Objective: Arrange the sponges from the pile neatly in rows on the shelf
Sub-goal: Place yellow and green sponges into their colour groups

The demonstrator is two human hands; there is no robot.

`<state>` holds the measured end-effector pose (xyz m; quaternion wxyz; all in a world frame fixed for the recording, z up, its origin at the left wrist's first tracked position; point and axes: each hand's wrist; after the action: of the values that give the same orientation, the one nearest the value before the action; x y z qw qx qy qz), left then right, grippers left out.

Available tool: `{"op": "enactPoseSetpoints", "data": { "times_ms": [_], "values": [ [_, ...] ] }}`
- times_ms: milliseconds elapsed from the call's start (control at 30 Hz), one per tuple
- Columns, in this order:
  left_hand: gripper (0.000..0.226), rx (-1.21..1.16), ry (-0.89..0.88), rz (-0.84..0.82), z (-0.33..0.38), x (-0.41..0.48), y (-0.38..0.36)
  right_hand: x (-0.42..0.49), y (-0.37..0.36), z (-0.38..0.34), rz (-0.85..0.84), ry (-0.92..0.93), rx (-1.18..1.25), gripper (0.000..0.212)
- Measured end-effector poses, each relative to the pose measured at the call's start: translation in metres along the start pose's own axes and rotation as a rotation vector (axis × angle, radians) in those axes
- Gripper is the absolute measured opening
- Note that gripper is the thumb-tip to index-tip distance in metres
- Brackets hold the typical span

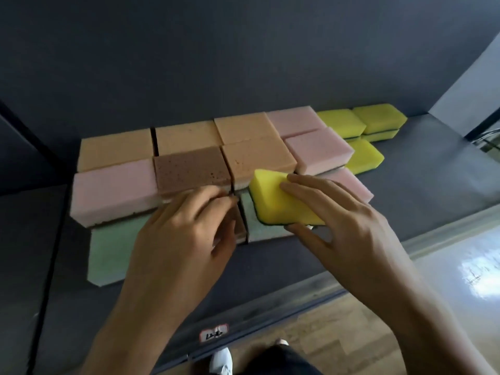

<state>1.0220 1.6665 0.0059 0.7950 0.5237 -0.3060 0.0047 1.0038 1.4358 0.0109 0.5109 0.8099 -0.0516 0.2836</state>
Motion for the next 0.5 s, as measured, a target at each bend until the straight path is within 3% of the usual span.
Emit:
{"op": "enactPoseSetpoints", "data": {
  "times_ms": [500],
  "values": [
    [0.026,-0.056,-0.078,0.047,0.142,0.102,-0.093,0.007,0.071,0.189,0.073,0.032,-0.098,0.048]
  ]
}}
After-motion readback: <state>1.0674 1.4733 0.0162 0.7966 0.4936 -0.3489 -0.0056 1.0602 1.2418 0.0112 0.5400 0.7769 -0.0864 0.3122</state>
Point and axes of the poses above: each hand's wrist, its own x-axis towards the middle knuckle, its own y-axis out of the back of the hand, z = x × y, and after that the axes turned 6 degrees about z, right-handed
